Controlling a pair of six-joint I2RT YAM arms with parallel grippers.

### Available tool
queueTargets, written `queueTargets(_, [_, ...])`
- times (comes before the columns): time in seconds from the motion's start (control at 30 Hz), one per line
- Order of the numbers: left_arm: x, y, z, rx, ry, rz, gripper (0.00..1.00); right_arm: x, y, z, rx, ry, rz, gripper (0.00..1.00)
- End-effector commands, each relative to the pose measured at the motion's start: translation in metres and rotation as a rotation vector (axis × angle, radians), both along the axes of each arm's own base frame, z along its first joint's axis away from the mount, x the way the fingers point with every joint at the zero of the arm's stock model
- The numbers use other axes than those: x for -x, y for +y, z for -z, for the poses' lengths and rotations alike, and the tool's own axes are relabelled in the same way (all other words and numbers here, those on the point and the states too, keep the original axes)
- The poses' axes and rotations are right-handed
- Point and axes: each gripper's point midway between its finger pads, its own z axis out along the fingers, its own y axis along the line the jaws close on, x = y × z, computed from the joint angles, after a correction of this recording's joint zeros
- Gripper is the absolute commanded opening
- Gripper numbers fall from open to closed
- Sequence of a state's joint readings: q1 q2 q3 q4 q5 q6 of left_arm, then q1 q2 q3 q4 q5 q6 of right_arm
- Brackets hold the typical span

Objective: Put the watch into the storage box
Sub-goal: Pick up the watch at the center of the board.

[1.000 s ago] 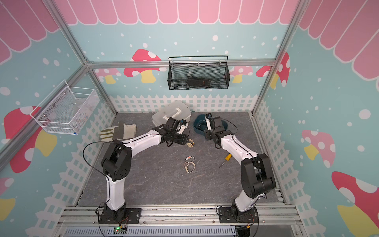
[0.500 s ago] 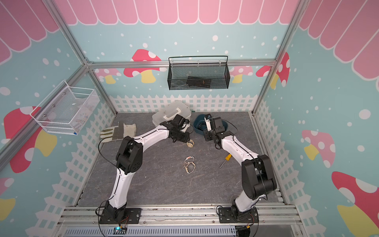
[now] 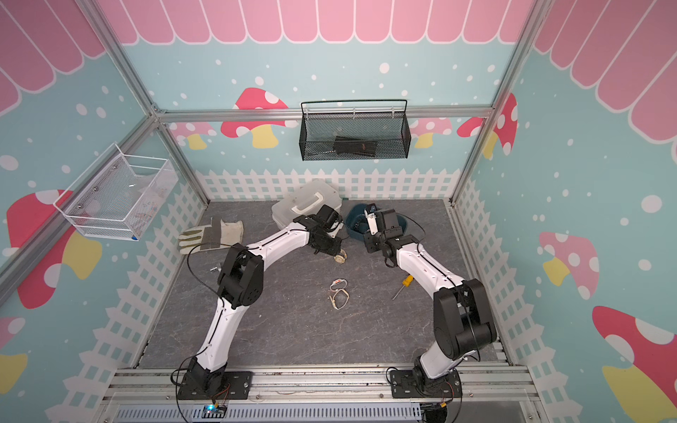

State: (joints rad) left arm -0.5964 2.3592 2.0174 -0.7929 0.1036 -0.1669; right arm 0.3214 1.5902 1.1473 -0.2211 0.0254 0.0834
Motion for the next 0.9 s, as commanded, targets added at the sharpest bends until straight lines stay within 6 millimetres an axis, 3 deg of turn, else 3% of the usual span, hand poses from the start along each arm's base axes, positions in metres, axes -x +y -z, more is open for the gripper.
queueTargets(0.0, [0.001,0.003,0.009,-0.046,0.006,0.012,0.35,0.007,0.001,-0.006,0.004,-0.007,-0.018,0.34])
queueTargets(0.63, [0.002,0.005,0.022,-0.082,0.022,0.016,0.28,0.010,0.000,-0.007,0.009,-0.004,-0.022,0.35])
queueTargets(0.87, [0.003,0.007,0.023,-0.095,0.025,0.016,0.09,0.012,-0.001,-0.009,0.012,-0.008,-0.021,0.35])
